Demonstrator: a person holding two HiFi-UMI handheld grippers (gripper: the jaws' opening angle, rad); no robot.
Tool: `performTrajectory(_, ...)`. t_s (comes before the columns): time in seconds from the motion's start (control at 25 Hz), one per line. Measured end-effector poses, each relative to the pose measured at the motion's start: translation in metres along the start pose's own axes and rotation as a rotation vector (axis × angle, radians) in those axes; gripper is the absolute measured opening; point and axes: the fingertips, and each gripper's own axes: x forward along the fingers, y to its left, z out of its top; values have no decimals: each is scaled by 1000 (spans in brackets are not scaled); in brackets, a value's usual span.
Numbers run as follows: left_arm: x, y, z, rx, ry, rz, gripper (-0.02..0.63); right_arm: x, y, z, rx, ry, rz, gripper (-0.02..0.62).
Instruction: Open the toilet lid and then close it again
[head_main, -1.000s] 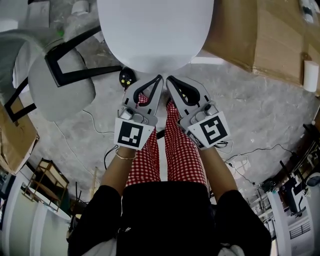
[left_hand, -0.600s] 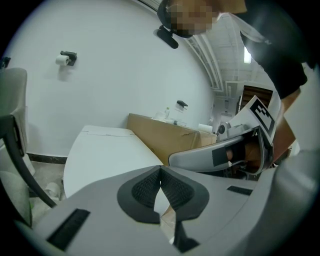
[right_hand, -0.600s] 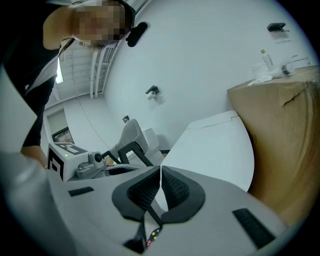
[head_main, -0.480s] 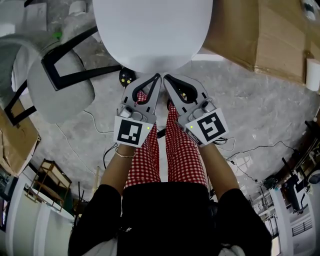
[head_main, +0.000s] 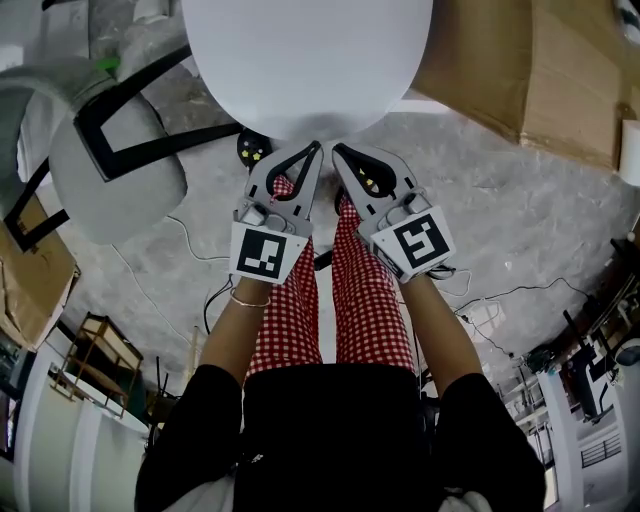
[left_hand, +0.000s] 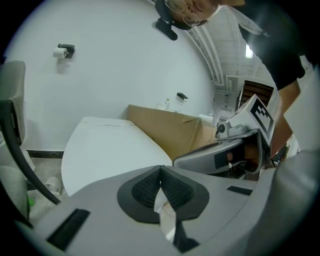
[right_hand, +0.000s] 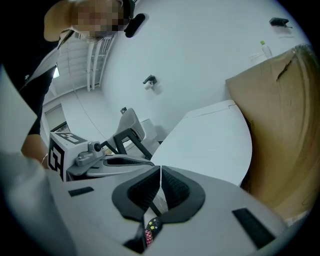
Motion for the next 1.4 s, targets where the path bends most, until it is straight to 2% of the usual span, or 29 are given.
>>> performTrajectory(0.24,3,2,-14,-12,22,0,4,6,-3,-14,-28,43,23,21)
performTrajectory(0.6,6,5,-29,-17,53,-8,4,6,-25,-41,-50,105,-45,21)
performTrajectory(0.84,6,3,-34,-34,57,-15,3,7,-25,-60,-77,149,-44,21)
performTrajectory(0.96,6,3,-36,-31,59,-21,3,11,-26,-72,-46,161,-44,21)
performTrajectory(1.16,5,1,-40,5,88,-40,3,10,-39,-84,-18,178,-105,21)
performTrajectory(1.4,6,2,-39,-22,64,-32,3,14,-50,-85,-33,184,-141,21)
